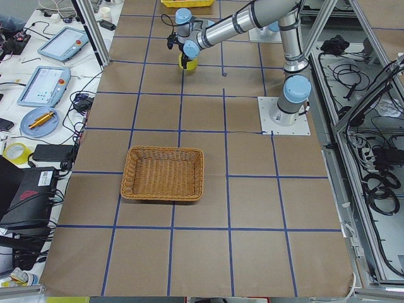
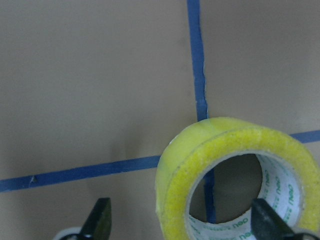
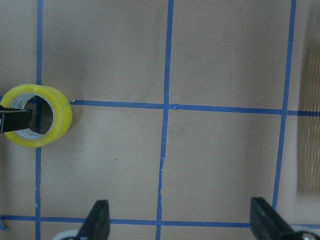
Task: Transfer tape with both arms
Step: 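Reach the left gripper to the tape roll while the right gripper withdraws, then grasp the tape roll's rim with the left gripper and lift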
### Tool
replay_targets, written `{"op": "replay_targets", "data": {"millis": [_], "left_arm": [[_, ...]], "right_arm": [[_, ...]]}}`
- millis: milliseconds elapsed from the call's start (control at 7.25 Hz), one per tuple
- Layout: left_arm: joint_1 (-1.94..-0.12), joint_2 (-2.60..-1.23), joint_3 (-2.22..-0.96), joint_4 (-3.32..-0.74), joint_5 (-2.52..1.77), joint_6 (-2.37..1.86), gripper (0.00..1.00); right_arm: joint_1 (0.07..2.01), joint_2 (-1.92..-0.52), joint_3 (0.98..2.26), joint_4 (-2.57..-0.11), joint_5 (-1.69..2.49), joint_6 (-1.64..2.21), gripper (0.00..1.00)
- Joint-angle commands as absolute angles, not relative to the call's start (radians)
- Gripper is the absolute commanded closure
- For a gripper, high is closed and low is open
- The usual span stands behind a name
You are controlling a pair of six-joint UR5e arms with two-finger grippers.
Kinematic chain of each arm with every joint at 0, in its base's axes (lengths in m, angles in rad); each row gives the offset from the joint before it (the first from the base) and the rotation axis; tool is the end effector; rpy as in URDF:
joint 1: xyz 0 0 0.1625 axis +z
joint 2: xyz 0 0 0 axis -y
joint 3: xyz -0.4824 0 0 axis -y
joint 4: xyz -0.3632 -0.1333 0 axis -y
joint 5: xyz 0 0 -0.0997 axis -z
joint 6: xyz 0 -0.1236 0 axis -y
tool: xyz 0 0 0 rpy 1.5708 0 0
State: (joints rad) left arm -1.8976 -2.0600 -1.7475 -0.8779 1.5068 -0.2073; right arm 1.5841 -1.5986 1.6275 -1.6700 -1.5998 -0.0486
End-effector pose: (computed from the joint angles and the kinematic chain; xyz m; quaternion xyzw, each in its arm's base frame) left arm -0.3312 -0.5374 0.2433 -0.0601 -0.9976 0.0046 0.0344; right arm 0.1358 -0.4560 0.5180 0.0304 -0.9988 0.0349 0.0151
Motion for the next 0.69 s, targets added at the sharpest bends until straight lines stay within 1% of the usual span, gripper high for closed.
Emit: {"op": "replay_targets", "data": {"millis": [0, 276, 414, 552], "left_arm": [[-1.901, -2.066, -1.749, -0.871, 1.534, -0.228, 0.66], [-1.901, -2.065, -1.752, -0.873, 1.531, -0.242, 0.82], [-1.899, -2.06, -1.744, -0.871, 1.537, -0.226, 0.85], [-1.896, -2.057, -1.74, -0.87, 1.539, -0.219, 0.85]], "right_arm": [[1.585, -1.598, 1.629, -1.663, -1.609, -0.051, 0.0], [1.585, -1.597, 1.629, -1.657, -1.611, -0.051, 0.0], [1.583, -1.597, 1.629, -1.655, -1.611, -0.049, 0.0], [1.585, -1.597, 1.629, -1.655, -1.609, -0.049, 0.0]]}}
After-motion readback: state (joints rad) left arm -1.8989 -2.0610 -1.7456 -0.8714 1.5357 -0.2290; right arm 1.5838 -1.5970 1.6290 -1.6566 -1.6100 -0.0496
